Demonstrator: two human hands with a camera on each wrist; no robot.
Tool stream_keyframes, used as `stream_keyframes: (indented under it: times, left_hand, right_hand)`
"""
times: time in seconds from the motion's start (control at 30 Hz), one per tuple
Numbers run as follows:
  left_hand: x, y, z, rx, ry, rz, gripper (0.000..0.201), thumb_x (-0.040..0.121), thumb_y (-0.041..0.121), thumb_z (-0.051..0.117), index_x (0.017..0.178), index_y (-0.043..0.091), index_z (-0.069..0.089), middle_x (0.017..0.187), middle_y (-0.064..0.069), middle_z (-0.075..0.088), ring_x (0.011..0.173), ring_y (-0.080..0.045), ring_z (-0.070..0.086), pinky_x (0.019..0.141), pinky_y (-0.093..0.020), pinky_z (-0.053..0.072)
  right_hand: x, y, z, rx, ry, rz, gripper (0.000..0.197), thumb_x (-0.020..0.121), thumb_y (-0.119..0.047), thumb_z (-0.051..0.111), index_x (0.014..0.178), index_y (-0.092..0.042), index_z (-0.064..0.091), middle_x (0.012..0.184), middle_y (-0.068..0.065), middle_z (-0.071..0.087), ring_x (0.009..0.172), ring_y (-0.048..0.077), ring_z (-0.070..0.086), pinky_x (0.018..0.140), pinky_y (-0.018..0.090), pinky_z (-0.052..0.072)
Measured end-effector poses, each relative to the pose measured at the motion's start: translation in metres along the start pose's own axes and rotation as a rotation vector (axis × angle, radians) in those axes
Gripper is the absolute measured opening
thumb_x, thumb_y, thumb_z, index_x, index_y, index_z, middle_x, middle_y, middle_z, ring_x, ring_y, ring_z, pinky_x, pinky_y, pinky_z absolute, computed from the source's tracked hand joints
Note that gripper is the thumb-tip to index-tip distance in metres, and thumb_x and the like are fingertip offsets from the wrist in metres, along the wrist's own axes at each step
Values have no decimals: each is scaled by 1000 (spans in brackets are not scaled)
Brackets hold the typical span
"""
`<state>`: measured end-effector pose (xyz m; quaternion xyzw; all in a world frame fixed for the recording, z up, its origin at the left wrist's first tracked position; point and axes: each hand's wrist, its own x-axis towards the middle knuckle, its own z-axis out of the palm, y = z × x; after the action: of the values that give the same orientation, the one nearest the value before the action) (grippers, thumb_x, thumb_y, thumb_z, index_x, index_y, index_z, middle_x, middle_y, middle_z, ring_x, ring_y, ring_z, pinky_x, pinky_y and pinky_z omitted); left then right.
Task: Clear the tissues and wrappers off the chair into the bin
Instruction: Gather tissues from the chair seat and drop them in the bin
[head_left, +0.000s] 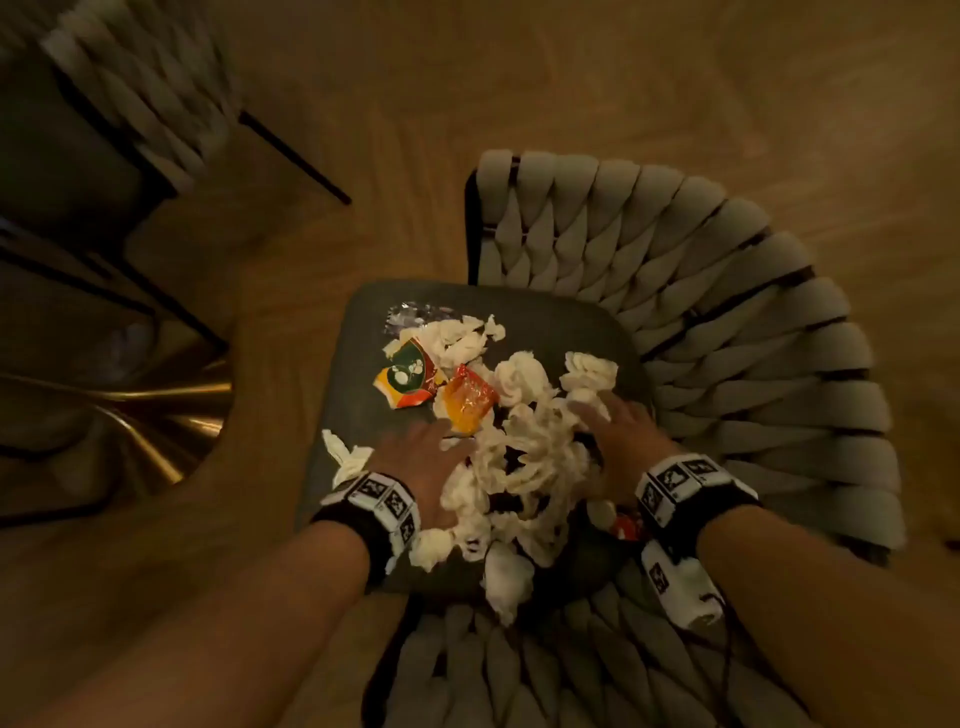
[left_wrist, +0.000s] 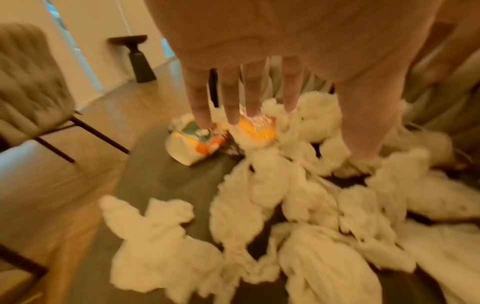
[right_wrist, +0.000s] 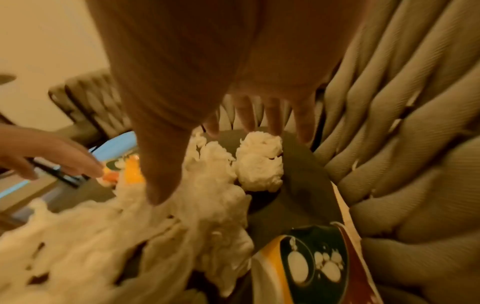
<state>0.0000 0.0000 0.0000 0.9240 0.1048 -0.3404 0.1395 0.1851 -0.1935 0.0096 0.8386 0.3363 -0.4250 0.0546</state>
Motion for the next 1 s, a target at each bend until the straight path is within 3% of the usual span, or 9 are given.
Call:
stream_keyframes:
  times: [0.07,0.17,0.33,0.43,0.57,0.67,0.8,0.9,1.0]
  left_hand:
    - [21,8,24,42,-101,21,98,67,60,69,142,44,8,158,-7,1,144,-34,6,112,-62,20]
    - [34,14,53,122,-186,-6,97,70,57,68,141,47,2,158,-10,-11,144,-38,-3,111,-65,13]
    - [46,17,62,91,-174,-43,86,80,25,67,141,43,9,156,-16,-2,140,-41,10,110,-59,27]
    - [43,15,62,7,-134,-19,85,83,3,56,141,45,10,154,-15,7,136,-39,18,105,-52,36]
    - [34,4,60,-231,-23,0,78,87,12,55,140,49,13,151,-11,14,136,-32,23,107,-43,38]
    - [23,-2,56,-385,74,-6,76,87,22,56,138,57,10,142,-4,25,122,-25,41,96,-33,43]
    - [14,-8,51,-453,119,-25,67,92,30,49,134,62,8,144,-6,29,120,-24,44,99,-31,39]
    - [5,-11,47,-481,146,-16,59,94,34,44,131,65,10,145,-4,31,106,-20,50,95,-26,35]
    - [-6,-15,50,-517,188,15,60,92,37,48,130,67,11,138,2,38,102,-17,50,92,-26,37]
  right_hand:
    - [26,4,2,-98,-20,-49,120,60,-59,78,143,-52,-9,159,-1,-23,146,39,-15,115,65,8]
    - [52,3,7,-178,-79,-120,125,55,-62,80,139,-59,-13,155,-4,-32,143,41,-23,113,69,3]
    - [73,1,23,-209,-106,-196,102,64,-46,82,142,-51,16,159,9,0,146,42,1,112,59,23]
    - [76,0,21,-117,-56,-204,88,70,-37,79,141,-41,27,152,6,23,141,38,21,111,52,31]
    - [73,1,13,22,11,-167,68,73,-27,74,134,-28,44,133,10,45,125,35,42,104,46,41]
    - [66,5,5,153,130,-170,60,71,-21,76,126,-18,54,121,15,55,113,35,52,98,46,45]
    - [62,16,4,24,215,-41,65,72,-33,73,131,-32,45,136,10,40,121,38,36,102,50,39]
    - [70,20,10,52,95,93,72,78,-46,65,140,-47,28,153,7,14,136,45,16,109,61,28]
    - [84,17,17,101,-8,86,75,85,-45,61,146,-46,16,158,15,4,140,51,13,114,57,24]
